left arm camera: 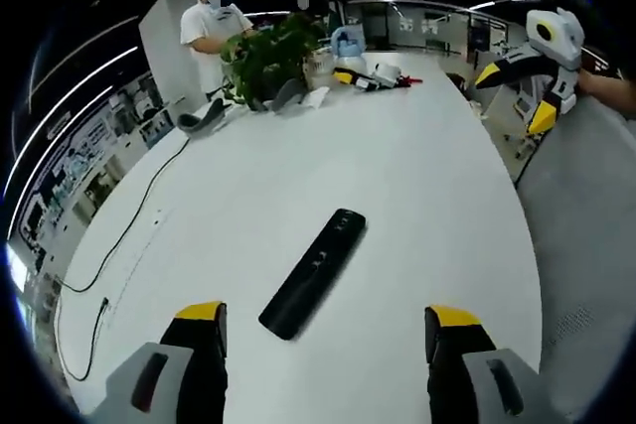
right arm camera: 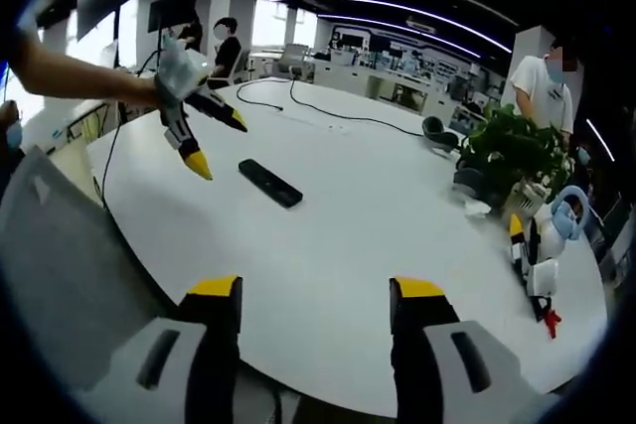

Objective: Press the specified remote control buttons in sequence, fully releasing each button before pressing the next.

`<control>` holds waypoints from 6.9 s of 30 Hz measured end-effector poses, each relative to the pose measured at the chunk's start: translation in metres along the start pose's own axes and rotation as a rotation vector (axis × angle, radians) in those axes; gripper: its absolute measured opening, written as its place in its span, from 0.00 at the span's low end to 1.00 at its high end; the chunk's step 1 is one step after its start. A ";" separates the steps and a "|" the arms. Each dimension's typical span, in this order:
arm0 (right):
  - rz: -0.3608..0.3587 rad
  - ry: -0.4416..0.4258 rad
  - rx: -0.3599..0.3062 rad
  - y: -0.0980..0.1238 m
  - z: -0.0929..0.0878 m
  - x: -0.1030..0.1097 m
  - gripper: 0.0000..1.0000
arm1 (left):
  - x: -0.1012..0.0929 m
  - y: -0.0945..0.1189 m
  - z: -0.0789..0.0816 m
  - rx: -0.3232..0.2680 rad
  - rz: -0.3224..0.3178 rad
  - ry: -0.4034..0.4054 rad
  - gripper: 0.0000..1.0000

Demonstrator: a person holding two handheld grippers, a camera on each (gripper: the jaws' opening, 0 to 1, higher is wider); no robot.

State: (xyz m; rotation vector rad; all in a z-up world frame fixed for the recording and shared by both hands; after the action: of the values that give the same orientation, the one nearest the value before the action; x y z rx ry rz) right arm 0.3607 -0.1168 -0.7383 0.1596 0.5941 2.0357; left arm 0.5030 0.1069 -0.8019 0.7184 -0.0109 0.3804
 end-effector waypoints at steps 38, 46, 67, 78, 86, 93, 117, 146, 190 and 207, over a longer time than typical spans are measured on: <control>0.014 -0.009 0.036 -0.001 -0.007 0.002 0.59 | 0.026 -0.061 -0.016 0.155 -0.215 -0.002 0.57; 0.015 -0.003 0.036 -0.001 -0.006 0.002 0.58 | 0.016 -0.060 -0.014 0.142 -0.243 -0.032 0.47; 0.010 -0.001 0.032 0.000 -0.006 0.001 0.56 | 0.013 -0.060 -0.015 0.128 -0.257 -0.068 0.26; 0.020 0.002 0.027 -0.001 -0.005 0.003 0.56 | 0.003 -0.055 -0.017 0.131 -0.263 -0.060 0.25; 0.027 0.007 0.030 -0.001 -0.006 0.004 0.56 | -0.004 -0.052 -0.018 0.126 -0.261 -0.046 0.25; 0.033 0.008 0.030 -0.001 -0.006 0.005 0.55 | -0.013 -0.047 -0.020 0.124 -0.271 -0.053 0.25; 0.047 0.017 0.038 -0.001 -0.007 0.008 0.54 | -0.038 -0.037 -0.026 0.104 -0.284 -0.045 0.25; 0.055 0.015 0.042 -0.001 -0.008 0.010 0.54 | -0.065 -0.027 -0.031 0.087 -0.297 -0.025 0.25; 0.066 0.021 0.036 -0.002 -0.007 0.011 0.52 | -0.103 -0.013 -0.034 0.067 -0.328 -0.005 0.25; 0.073 0.019 0.037 -0.002 -0.007 0.013 0.52 | -0.115 -0.008 -0.036 0.069 -0.342 -0.011 0.25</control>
State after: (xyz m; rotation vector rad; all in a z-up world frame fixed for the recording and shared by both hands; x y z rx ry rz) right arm 0.3528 -0.1074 -0.7468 0.1863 0.6467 2.0992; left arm 0.3945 0.0853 -0.8502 0.7743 0.1142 0.0502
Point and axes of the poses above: the point that each gripper's makers call its tool centre point, and the gripper's own axes: y roughly backward along the fingers, x roughly to its left, z roughly out of its top, the point moved 1 cm from there along y, roughly backward along the fingers, and after that the axes turned 10 degrees about -x, right-handed, at the moved point
